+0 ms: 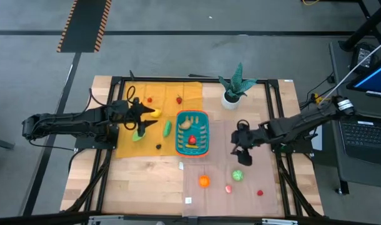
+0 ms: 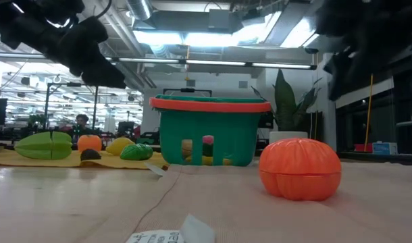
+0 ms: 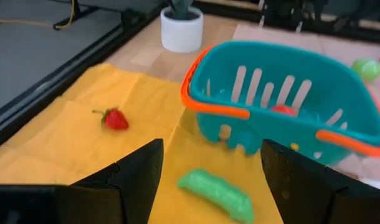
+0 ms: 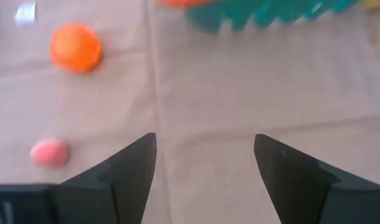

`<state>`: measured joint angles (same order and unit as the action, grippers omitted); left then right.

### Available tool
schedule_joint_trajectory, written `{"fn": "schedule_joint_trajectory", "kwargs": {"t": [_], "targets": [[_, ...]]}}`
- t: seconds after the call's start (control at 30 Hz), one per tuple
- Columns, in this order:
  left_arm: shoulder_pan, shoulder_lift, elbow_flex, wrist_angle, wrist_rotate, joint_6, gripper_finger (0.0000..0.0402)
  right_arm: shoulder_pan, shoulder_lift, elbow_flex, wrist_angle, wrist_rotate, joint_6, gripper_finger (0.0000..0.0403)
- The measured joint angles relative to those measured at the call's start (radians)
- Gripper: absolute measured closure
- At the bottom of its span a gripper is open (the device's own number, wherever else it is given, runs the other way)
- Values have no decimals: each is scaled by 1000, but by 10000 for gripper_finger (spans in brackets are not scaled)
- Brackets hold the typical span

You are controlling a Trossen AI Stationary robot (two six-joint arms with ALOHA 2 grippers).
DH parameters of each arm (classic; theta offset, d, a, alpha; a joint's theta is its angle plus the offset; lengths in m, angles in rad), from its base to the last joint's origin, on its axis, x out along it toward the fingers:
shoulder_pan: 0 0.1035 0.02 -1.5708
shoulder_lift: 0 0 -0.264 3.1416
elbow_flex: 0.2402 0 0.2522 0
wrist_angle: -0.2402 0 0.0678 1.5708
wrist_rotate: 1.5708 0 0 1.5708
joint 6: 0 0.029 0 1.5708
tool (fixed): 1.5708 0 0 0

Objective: Pick and placing Produce into tupperware
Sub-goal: Put the cabbage into the basket

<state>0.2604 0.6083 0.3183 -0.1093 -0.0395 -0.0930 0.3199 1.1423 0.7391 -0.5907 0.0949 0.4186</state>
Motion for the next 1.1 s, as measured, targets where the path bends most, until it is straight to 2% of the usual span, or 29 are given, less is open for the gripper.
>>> {"fn": "schedule_joint_trajectory", "kwargs": {"t": [0.33, 0.53, 0.63, 0.87, 1.1], "targets": [[0, 0, 0, 100, 0, -16, 140, 282, 12, 0, -57, 8, 280, 132], [0, 0, 0, 114, -1, -40, 140, 410, 108, 30, -64, 23, 417, 132], [0, 0, 0, 114, -4, -62, 140, 445, 189, 91, -81, 74, 415, 132], [0, 0, 0, 111, -22, -84, 140, 479, 407, 292, -275, 118, 445, 132], [0, 0, 0, 81, 1, -83, 140, 486, 521, 379, -276, 161, 412, 132]]}}
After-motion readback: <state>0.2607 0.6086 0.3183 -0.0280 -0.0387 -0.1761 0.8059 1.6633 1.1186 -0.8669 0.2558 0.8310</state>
